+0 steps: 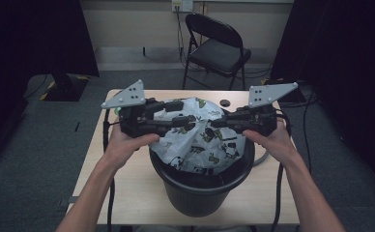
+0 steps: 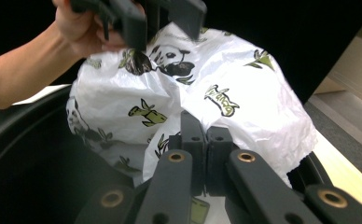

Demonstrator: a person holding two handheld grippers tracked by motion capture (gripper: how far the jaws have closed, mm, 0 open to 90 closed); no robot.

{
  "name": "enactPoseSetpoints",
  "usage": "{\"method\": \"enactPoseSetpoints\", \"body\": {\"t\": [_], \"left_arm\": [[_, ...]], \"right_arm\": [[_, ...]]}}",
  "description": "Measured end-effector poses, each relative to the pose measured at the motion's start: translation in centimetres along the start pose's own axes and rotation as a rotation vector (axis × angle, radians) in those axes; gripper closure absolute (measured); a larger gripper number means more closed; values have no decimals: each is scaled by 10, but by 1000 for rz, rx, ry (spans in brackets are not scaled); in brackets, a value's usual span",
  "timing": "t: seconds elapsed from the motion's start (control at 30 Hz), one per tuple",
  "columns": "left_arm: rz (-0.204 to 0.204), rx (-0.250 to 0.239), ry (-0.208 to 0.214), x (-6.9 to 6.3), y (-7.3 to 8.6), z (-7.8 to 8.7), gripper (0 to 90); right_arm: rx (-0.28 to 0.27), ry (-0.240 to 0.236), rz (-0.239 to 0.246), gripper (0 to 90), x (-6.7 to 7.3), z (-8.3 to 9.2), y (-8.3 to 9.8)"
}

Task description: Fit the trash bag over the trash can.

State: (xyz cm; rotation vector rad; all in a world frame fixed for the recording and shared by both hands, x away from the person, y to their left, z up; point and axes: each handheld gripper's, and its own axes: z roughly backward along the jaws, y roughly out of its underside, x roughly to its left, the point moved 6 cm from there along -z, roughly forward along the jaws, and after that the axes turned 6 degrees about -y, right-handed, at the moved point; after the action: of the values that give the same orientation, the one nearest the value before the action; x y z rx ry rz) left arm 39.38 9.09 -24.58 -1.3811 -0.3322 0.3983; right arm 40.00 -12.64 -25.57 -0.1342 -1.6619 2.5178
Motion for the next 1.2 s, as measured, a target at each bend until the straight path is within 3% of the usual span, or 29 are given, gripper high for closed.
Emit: {"method": "enactPoseSetpoints", "body": {"t": [0.23,0.37,0.43,0.47,0.53,0.57,0.6,0.73,0.77,0.8,0.83,0.9,1.03,1.17,1.2], "left_arm": [[125,-13,-110,38,32,29,346],[191,18,-100,49,49,29,276],[206,27,-86,51,54,24,289],[216,33,-55,49,56,20,333],[199,42,-34,45,58,15,512],[175,51,-42,43,58,13,580],[147,70,-77,43,57,12,622],[143,66,-77,44,55,14,846],[122,66,-74,42,52,15,900],[122,66,-74,42,52,15,900],[112,63,-75,40,51,16,900],[99,39,-75,37,46,18,900],[70,15,-70,30,33,20,900],[5,53,-71,19,23,11,900],[5,53,-71,19,23,11,900]], "right_arm": [[-14,18,-48,893,-7,12,21],[-12,20,-57,889,-9,12,27],[-7,18,-59,881,-9,10,28],[-12,18,-61,872,-9,9,28],[-15,16,-58,860,-10,7,27],[-17,14,-58,854,-9,7,26],[-19,14,-57,839,-9,6,26],[-12,11,-52,806,-8,7,25],[-15,14,-51,737,-7,9,25],[-15,14,-51,737,-7,9,25],[-22,22,-59,643,-8,11,24],[-27,24,-63,612,-8,13,24],[-57,65,-87,412,-12,21,17],[-86,80,-87,324,-10,30,4],[-86,80,-87,324,-10,30,4]]}}
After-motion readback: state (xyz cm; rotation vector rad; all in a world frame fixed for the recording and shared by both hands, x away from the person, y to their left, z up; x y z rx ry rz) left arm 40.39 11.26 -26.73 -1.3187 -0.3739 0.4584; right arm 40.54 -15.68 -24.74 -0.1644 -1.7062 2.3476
